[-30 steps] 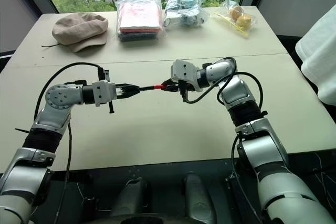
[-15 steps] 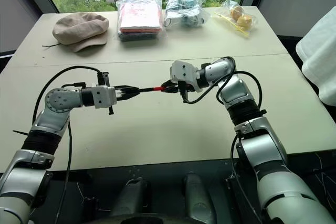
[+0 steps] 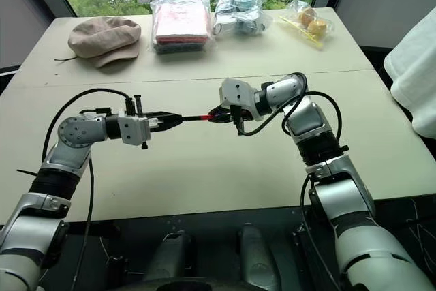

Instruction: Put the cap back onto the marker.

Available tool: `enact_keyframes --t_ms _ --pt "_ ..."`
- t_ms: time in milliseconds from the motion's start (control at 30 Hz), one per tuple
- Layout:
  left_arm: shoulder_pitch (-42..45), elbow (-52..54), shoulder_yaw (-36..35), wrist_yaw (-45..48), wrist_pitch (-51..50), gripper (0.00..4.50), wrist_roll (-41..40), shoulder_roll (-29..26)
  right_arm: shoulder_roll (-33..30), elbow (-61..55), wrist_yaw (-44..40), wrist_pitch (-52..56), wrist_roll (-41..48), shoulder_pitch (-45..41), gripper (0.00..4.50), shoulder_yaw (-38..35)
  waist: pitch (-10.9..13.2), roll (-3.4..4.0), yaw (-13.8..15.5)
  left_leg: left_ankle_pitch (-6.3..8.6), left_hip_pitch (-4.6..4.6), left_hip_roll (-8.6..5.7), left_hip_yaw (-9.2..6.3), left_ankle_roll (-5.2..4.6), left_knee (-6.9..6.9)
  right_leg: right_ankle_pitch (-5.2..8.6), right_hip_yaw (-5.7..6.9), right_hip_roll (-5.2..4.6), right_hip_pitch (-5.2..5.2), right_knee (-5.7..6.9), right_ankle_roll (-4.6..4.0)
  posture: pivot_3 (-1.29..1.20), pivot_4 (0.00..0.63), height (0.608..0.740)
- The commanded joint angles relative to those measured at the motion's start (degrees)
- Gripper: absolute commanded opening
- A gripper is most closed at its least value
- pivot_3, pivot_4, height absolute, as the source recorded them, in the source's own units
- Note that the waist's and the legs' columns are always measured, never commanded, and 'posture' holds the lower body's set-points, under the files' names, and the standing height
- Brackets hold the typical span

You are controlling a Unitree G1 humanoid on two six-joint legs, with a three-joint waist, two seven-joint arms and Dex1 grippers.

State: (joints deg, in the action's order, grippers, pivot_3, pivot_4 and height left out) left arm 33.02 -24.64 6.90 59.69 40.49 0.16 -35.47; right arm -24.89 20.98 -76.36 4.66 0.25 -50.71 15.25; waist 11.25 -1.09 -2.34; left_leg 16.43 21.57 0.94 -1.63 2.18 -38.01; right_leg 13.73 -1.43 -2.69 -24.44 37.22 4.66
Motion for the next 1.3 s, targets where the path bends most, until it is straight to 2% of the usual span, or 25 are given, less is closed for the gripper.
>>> enact_keyframes --t_ms 33,633,900,1133,1233,1300 --pt "2.61 2.05 0.62 -2.00 0.07 0.01 -0.87 1.75 3.33 -6.29 -0.37 -0.40 3.07 -0.61 0.03 1.49 0.00 0.00 -0.01 0.00 0.00 0.00 0.00 0.00 0.00 0.00 0.00 0.00 0.00 0.00 0.00 0.00 0.150 0.740" --pt "3.08 3.58 1.09 -2.22 -1.77 0.01 -1.81 3.48 4.65 -12.47 -0.01 1.28 3.50 2.08 0.03 2.87 0.00 0.00 -0.02 0.00 0.00 0.00 -0.01 0.00 0.00 0.00 0.01 0.01 0.00 0.00 0.00 0.00 0.150 0.740" --pt "3.09 4.60 0.76 -2.40 -4.08 0.01 -2.15 3.89 5.08 -10.99 0.93 0.38 3.00 1.71 0.03 2.35 0.00 0.00 -0.01 0.00 0.00 0.00 -0.01 0.00 0.00 0.00 0.01 0.01 0.00 0.00 0.00 0.00 0.150 0.740" --pt "-1.27 7.93 -1.46 -2.98 -7.51 0.01 -2.65 1.51 3.00 -7.71 1.84 -1.38 1.57 1.57 0.03 1.21 0.00 0.00 -0.09 0.00 -0.01 0.00 -0.01 0.00 0.00 0.00 0.01 0.01 0.00 0.01 0.00 0.00 0.150 0.740" --pt "-4.71 10.77 -2.82 -3.26 -9.15 0.01 -3.27 -0.31 2.11 -6.03 1.92 -2.19 1.13 1.33 1.32 0.74 0.00 0.00 -0.16 0.00 -0.02 0.01 -0.01 0.00 0.00 0.00 0.00 0.00 0.00 0.00 0.00 0.00 0.150 0.740" --pt "-6.66 12.55 -3.36 -3.66 -10.38 0.01 -3.55 -1.36 1.73 -4.94 2.30 -3.10 0.78 1.08 2.41 0.66 0.00 0.00 -0.12 0.00 -0.01 0.02 -0.03 0.00 0.00 0.00 0.01 0.03 -0.01 0.01 0.00 0.00 0.150 0.740"
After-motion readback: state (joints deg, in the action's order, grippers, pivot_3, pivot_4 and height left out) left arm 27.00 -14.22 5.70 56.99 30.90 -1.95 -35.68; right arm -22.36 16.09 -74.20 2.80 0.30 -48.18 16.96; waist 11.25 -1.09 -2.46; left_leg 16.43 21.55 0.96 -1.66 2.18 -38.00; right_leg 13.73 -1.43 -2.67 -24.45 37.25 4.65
